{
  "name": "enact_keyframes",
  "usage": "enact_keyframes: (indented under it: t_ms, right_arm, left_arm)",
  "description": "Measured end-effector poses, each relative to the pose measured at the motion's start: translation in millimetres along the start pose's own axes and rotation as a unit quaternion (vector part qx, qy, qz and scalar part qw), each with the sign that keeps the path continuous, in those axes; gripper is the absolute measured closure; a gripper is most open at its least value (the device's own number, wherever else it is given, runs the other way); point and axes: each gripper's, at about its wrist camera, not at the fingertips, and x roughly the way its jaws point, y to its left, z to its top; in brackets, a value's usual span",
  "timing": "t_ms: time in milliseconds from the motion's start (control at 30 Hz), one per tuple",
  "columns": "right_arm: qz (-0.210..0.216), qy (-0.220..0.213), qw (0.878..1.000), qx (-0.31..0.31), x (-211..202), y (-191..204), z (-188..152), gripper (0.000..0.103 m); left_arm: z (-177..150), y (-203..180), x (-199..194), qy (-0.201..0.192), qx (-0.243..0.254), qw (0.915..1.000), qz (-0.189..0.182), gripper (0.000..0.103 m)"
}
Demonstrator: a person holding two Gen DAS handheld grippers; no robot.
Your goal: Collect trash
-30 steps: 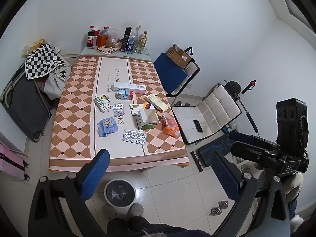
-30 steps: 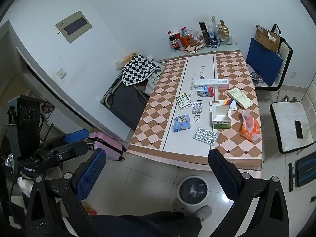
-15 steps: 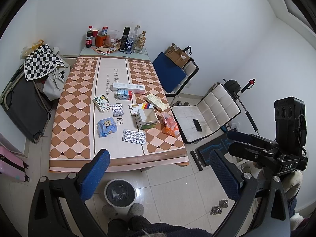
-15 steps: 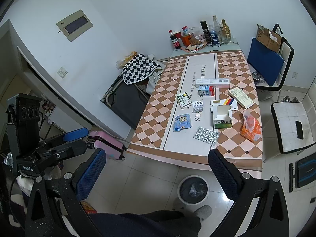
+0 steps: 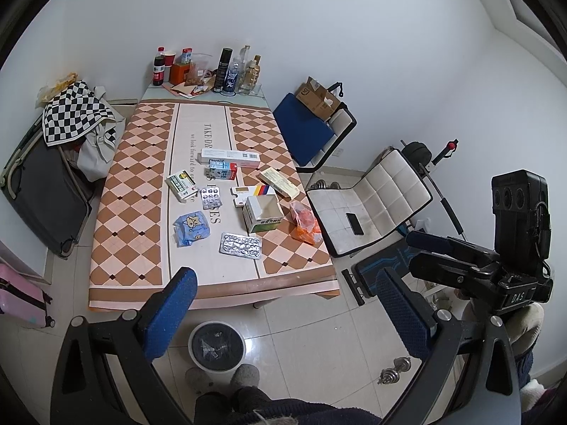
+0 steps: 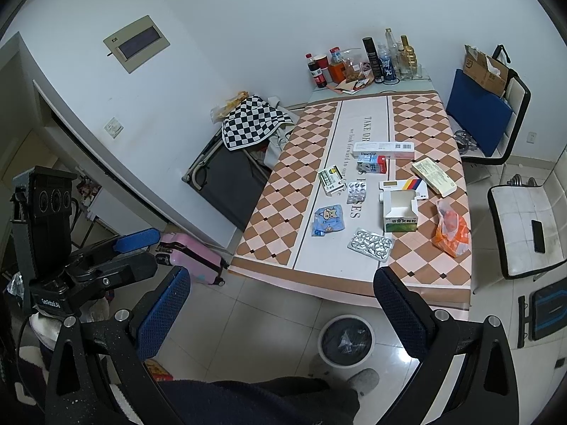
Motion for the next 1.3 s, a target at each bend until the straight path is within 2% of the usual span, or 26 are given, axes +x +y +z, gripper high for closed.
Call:
enact_keyframes:
  t_ms: [800, 833, 1300]
  right_arm:
    - [0.002, 0.003, 1.0, -0.002, 9.3, 5.4, 0.5, 0.0]
    - [0.003, 0.004, 1.0, -0.002, 8.1, 4.3, 1.3, 0.0]
    - [0.003, 0.006, 1.0, -0.001, 11.6, 5.7, 1.3, 0.0]
  left_arm:
    - [7.2, -5.4, -2.5, 0.004, 0.001, 1.0, 0.003, 0.0]
    - [0.3, 5.5, 4.0, 0.005, 0.003, 1.0, 0.001, 0.0]
    - [0.0, 4.5, 5.1, 0.005, 0.004, 1.0, 0.003, 0.0]
